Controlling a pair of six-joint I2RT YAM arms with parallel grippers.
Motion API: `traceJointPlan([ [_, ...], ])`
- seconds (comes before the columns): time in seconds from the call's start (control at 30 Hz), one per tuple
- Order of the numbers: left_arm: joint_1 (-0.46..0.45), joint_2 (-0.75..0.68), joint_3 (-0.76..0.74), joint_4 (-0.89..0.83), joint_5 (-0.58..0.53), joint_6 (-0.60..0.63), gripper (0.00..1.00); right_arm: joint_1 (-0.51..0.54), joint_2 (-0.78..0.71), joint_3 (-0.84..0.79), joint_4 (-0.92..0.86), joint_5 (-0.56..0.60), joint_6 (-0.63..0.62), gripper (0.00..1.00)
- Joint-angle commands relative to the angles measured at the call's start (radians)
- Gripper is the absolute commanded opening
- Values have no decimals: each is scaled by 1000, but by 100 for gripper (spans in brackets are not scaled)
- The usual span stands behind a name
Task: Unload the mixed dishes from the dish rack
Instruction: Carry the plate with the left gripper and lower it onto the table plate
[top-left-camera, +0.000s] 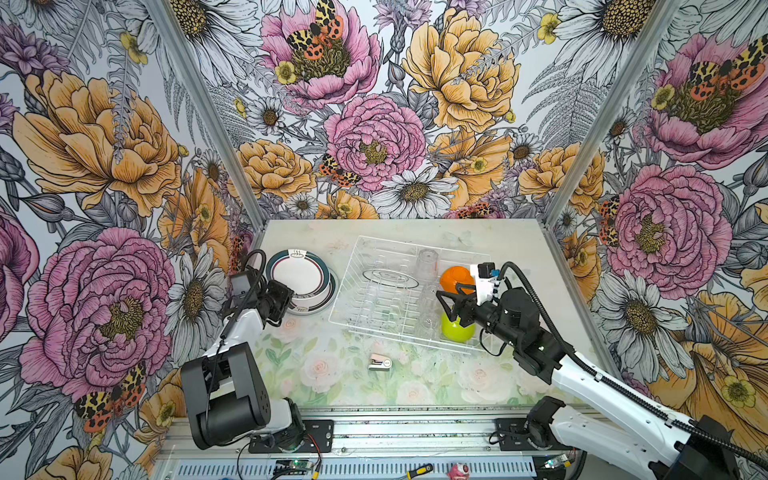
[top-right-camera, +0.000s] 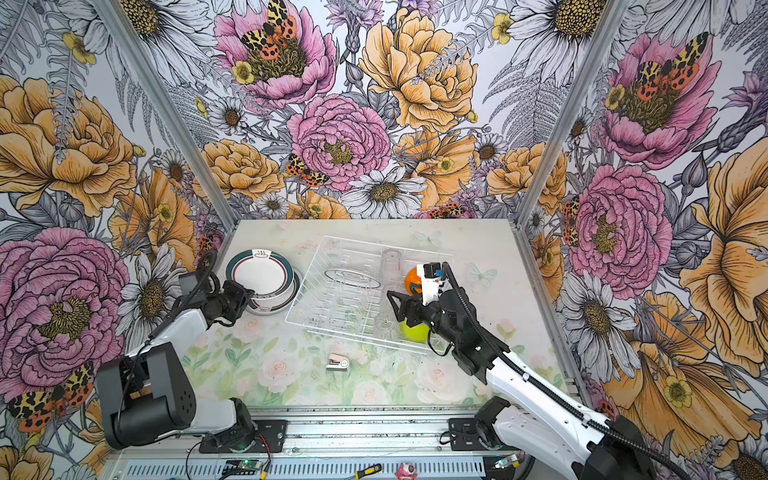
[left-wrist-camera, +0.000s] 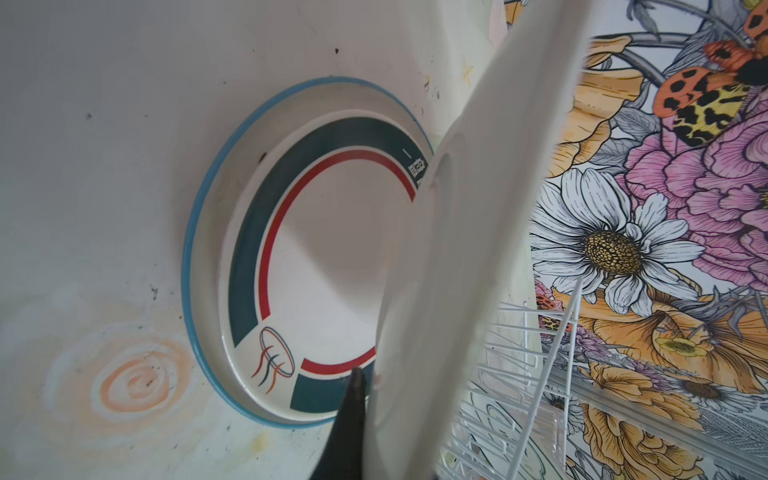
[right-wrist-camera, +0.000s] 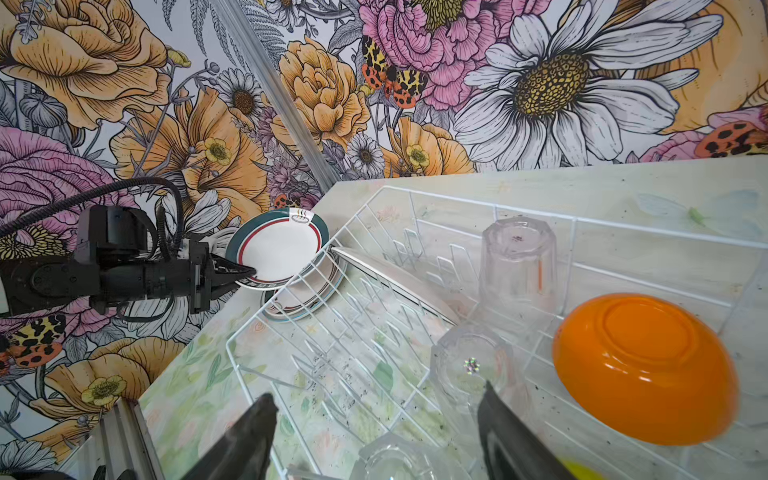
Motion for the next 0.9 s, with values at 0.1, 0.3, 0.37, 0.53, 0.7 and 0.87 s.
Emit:
traceJointPlan([
  [0.1,0,30,33,4,59,27,0,0,18,45,2,15,9,77],
  [0.3,-9,72,31,-7,76,27,0,-3,37,69,-5,-8,-12,77],
  [0.37,-8,75,31,-8,78,25,0,-4,38,75,-4,-14,-14,77],
  [0.53,-10,75,48,-57,66,50,38,-4,36,70,-6,-10,-16,77],
  [0.7,-8,56,53,-90,46,77,53,-7,26,58,-10,5,-14,77],
  [0.87,-13,38,52,-92,48,79,64,-10,-1,41,-17,17,-9,77],
])
